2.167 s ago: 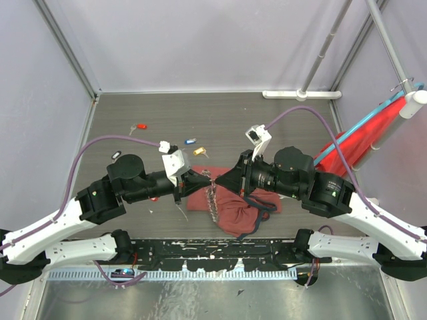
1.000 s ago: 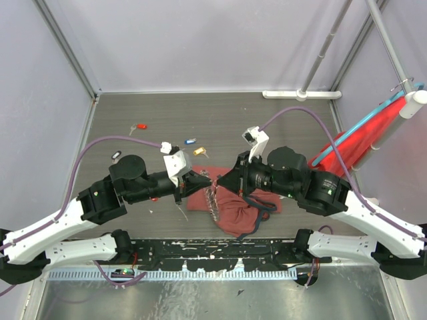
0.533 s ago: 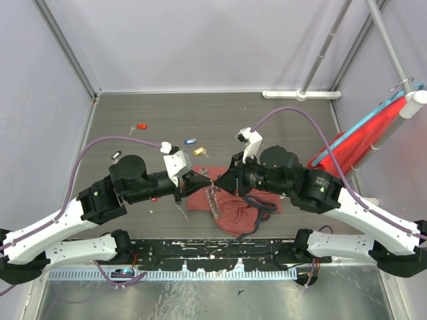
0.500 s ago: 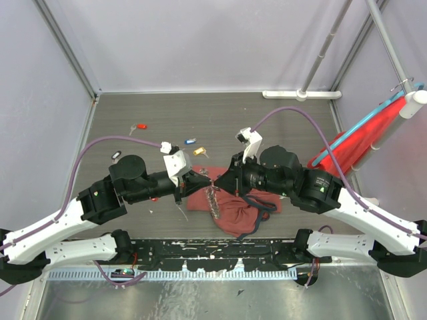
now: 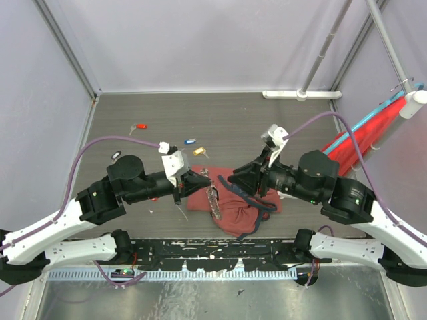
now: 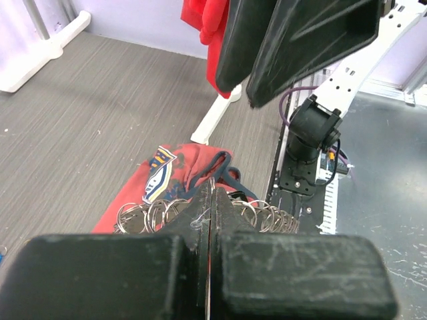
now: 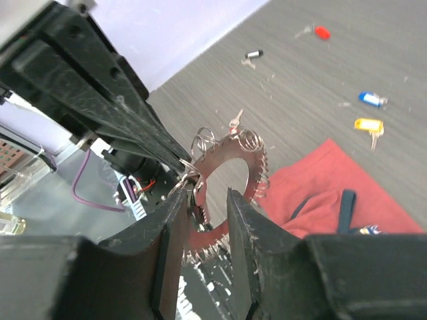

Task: Put the keys on the keyring

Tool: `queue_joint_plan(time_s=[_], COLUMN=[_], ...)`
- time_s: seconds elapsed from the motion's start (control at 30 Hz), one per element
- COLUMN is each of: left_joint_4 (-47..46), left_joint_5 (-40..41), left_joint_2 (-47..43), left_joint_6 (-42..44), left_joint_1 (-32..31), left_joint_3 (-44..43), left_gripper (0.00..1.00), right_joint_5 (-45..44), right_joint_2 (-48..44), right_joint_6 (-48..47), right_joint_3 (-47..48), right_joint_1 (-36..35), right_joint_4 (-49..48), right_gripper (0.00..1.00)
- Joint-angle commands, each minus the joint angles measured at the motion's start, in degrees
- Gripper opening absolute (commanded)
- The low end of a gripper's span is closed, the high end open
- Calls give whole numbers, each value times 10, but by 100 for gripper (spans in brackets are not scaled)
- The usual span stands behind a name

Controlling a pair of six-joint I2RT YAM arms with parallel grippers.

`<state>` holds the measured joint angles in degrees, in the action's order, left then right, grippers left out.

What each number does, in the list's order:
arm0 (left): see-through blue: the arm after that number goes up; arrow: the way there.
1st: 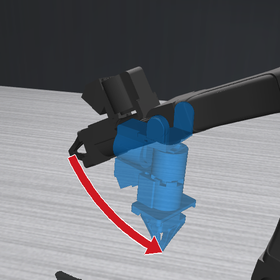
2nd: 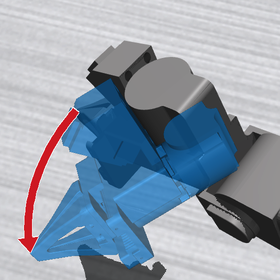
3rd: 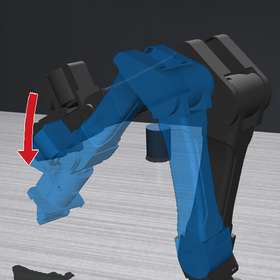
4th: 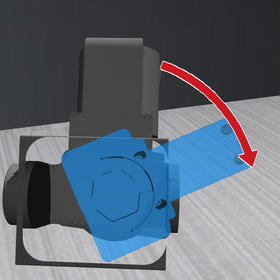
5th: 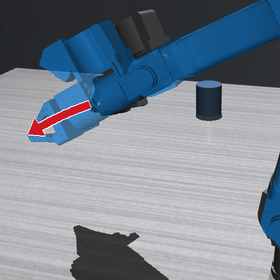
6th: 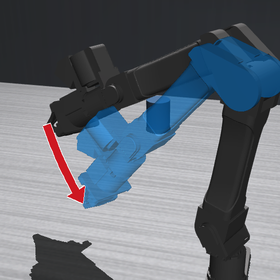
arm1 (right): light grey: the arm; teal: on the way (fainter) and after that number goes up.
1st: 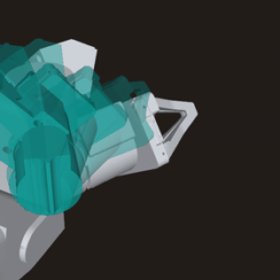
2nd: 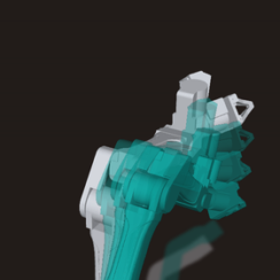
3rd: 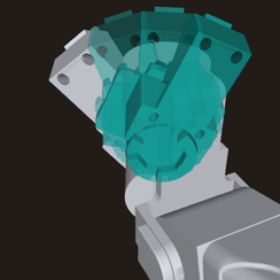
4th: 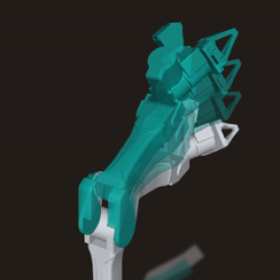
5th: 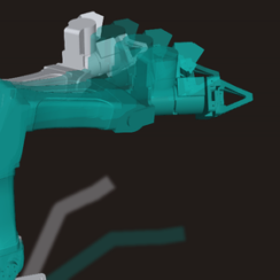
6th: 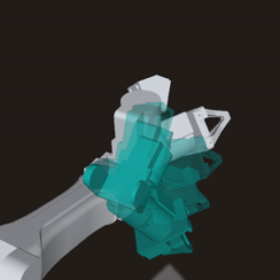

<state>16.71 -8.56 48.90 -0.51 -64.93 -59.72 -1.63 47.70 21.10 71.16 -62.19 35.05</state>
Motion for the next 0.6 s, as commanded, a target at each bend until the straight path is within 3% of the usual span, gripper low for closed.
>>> queue_joint_plan(time_s=[0.0,0.27,0.37,0.57], left_joint_4=[-55,-120,-147,-170], left_joint_5=[-26,-81,-100,-140], left_joint_2=[-14,-12,-14,-11], left_joint_6=[-11,-60,-73,-88], left_joint_1=[0,0,0,0], left_joint_3=[-11,-3,5,4], left_gripper=[0,0,0,0], right_joint_5=[35,135,169,203], right_joint_2=[-34,-58,-46,-38], right_joint_6=[-112,-193,-210,-225], right_joint_3=[-17,-64,-55,-25], right_joint_1=[-3,-2,-2,-2], right_joint_4=[-88,-184,-183,-149], right_gripper=[37,31,23,24])
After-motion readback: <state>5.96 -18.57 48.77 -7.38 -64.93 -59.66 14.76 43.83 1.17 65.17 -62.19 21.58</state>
